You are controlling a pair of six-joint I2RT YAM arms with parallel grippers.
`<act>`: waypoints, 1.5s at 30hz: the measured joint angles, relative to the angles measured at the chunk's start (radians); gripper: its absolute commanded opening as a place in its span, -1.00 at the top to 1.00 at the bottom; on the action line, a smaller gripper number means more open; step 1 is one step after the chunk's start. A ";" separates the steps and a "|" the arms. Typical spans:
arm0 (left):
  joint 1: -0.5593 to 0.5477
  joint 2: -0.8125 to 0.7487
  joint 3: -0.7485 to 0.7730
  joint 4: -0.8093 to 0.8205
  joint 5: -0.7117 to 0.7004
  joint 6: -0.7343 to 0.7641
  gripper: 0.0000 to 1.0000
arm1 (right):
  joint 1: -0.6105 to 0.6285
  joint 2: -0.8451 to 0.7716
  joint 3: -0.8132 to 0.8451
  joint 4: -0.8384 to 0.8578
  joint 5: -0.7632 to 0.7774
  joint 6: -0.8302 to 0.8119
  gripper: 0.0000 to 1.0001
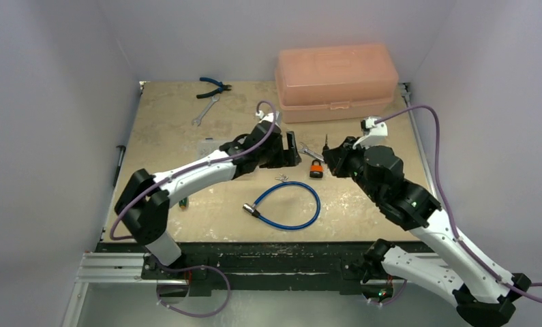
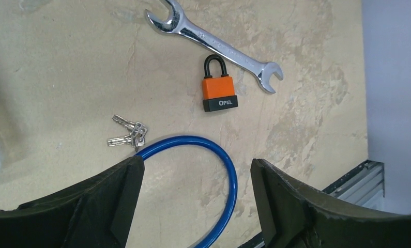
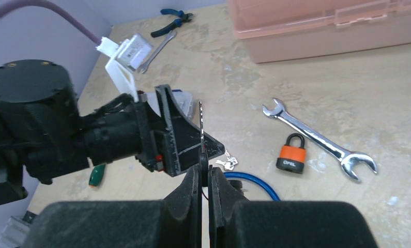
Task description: Unlock with the key
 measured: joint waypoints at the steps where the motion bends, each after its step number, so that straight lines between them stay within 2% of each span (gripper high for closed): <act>1: -0.007 0.024 0.019 -0.008 -0.004 0.000 -0.60 | 0.000 -0.009 0.000 -0.010 0.014 0.000 1.00; 10: -0.069 0.261 0.236 -0.109 -0.076 0.015 -0.57 | 0.000 -0.106 0.001 -0.109 0.083 0.016 1.00; 26: -0.169 0.639 0.677 -0.326 -0.202 0.038 -0.58 | 0.000 -0.189 0.001 -0.198 0.092 0.025 1.00; 34: -0.179 0.731 0.751 -0.385 -0.257 0.037 -0.50 | 0.000 -0.220 0.001 -0.231 0.091 0.025 1.00; 45: -0.180 0.797 0.828 -0.389 -0.261 0.035 -0.42 | 0.000 -0.237 -0.015 -0.232 0.090 0.025 1.00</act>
